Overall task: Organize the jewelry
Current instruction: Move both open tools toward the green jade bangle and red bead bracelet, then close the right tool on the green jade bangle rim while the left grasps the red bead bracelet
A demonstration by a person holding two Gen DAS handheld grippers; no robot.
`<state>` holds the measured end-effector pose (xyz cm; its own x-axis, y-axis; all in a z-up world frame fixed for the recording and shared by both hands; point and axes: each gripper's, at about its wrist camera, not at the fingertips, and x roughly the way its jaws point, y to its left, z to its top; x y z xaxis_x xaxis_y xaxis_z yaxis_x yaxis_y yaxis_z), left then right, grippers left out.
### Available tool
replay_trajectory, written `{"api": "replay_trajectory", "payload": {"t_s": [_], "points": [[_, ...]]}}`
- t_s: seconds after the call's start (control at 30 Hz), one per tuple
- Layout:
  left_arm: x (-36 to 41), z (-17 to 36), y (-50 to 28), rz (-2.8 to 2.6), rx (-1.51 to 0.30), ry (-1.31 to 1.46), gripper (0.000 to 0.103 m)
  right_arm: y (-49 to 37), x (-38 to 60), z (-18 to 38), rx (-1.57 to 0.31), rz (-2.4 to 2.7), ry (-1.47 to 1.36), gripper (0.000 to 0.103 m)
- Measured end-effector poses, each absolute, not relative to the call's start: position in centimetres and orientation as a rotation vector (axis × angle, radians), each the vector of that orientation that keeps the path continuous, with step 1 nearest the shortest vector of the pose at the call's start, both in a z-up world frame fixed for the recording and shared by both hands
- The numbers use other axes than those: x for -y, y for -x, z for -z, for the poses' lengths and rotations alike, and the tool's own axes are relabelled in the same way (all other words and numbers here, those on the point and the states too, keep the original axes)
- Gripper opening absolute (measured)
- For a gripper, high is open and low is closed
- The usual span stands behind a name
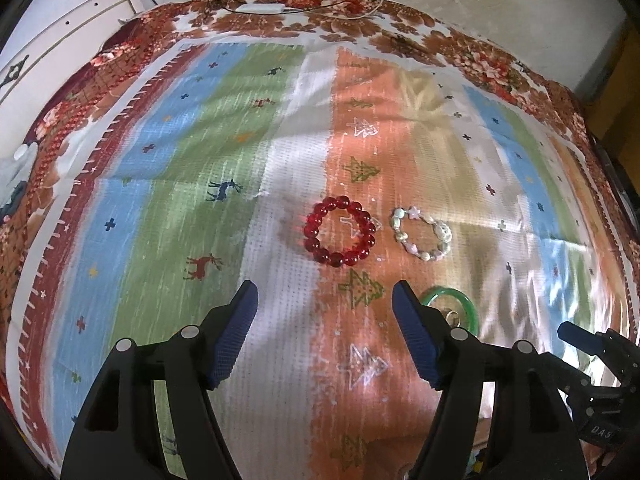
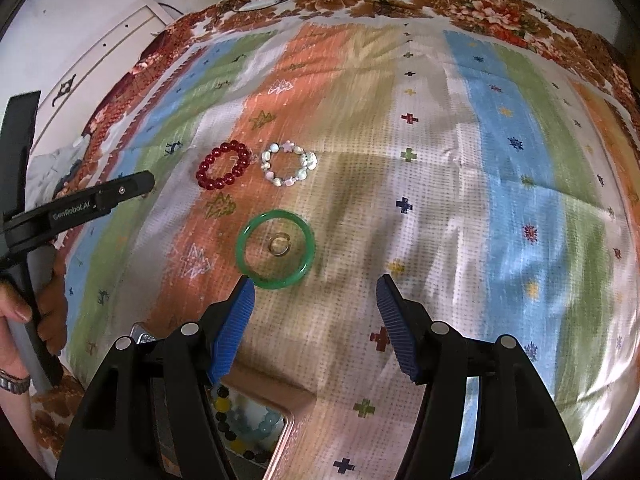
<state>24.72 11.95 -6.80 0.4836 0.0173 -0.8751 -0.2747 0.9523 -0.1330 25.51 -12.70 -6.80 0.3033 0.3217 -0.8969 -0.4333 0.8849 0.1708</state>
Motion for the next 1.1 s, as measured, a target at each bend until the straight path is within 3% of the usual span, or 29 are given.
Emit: {"api": "replay_trajectory", "payload": {"t_s": [1.1], "points": [[-13.9,12.3,-30.6,-0.221,-1.136,0.271,0.070,-29.5,9.1,12.3,-1.272,-0.474,0.204,0.063]]}}
